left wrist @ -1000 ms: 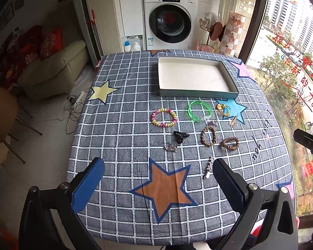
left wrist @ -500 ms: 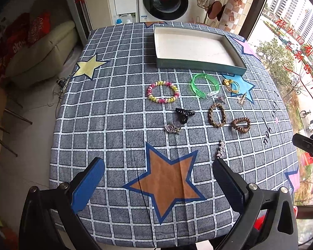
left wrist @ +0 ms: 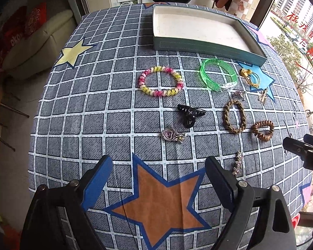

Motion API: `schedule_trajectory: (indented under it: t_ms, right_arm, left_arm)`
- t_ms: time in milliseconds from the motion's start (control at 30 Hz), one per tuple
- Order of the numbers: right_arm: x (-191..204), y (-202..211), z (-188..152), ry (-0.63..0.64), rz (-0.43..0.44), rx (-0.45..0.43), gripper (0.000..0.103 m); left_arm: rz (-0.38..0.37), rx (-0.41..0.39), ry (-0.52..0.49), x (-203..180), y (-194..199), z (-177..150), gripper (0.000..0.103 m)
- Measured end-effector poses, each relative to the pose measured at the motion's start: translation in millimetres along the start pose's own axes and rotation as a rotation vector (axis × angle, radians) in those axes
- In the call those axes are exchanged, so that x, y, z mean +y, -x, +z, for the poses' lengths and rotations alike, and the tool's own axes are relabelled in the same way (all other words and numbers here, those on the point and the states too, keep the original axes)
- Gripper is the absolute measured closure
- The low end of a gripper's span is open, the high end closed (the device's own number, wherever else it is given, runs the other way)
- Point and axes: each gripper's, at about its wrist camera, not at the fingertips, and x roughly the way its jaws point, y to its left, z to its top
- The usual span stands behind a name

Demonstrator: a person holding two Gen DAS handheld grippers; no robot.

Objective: Organize jewelry
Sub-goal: 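Move left tool toward heart pendant while right tool approaches brown coiled hair tie, then close right tool on brown coiled hair tie while left tool grasps heart pendant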

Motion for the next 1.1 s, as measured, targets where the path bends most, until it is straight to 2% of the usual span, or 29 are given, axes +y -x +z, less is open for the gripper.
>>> schedule_trajectory:
  t_ms: [33, 200, 433, 533, 633, 700, 800, 867, 900, 967, 1000, 1067, 1100]
  right_arm:
    - [0, -5, 3, 0.005, 0.001, 0.002, 0.001]
    - [-2, -29, 17, 0.028, 0.011, 0.035, 0.022]
    - [15, -49, 28, 0.136, 0.024, 0.047, 0.027]
    - [24, -55, 30, 0.169, 0.015, 0.050, 0.036]
    - [31, -56, 31, 0.196, -0.005, 0.032, 0.042]
    - [34, -54, 26, 0.210, -0.004, 0.024, 0.048]
    - [41, -56, 24, 0.227, 0.000, 0.014, 0.063]
    - [47, -57, 21, 0.233, 0.002, 0.007, 0.082]
    - [44, -55, 20, 0.231, 0.003, 0.007, 0.086]
    - [44, -54, 20, 0.213, 0.023, 0.010, 0.088]
    - [40, -53, 22, 0.201, 0.033, 0.013, 0.088]
    - [36, -50, 24, 0.175, 0.055, 0.019, 0.088]
    - [30, -47, 28, 0.160, 0.068, 0.022, 0.088]
  left_arm:
    - [0.000, -0.001, 0.000, -1, -4, 2, 0.003]
    - [0.000, -0.005, -0.008, -8, -26, 11, 0.003]
    - [0.008, 0.021, 0.005, -11, -51, 18, 0.003]
    - [0.019, 0.043, 0.019, -10, -59, 20, 0.003]
    - [0.011, 0.031, 0.035, -8, -60, 23, 0.003]
    - [0.005, 0.022, 0.036, -8, -59, 24, 0.007]
    - [-0.006, -0.001, 0.011, -12, -54, 23, 0.028]
    - [-0.013, -0.012, -0.014, -18, -50, 24, 0.057]
    - [-0.017, -0.015, -0.024, -19, -50, 25, 0.059]
    - [-0.038, -0.008, -0.018, -18, -49, 26, 0.060]
    - [-0.048, -0.011, -0.013, -17, -48, 26, 0.067]
    - [-0.075, 0.010, -0.004, -12, -48, 27, 0.090]
    - [-0.089, 0.014, 0.005, -9, -46, 27, 0.090]
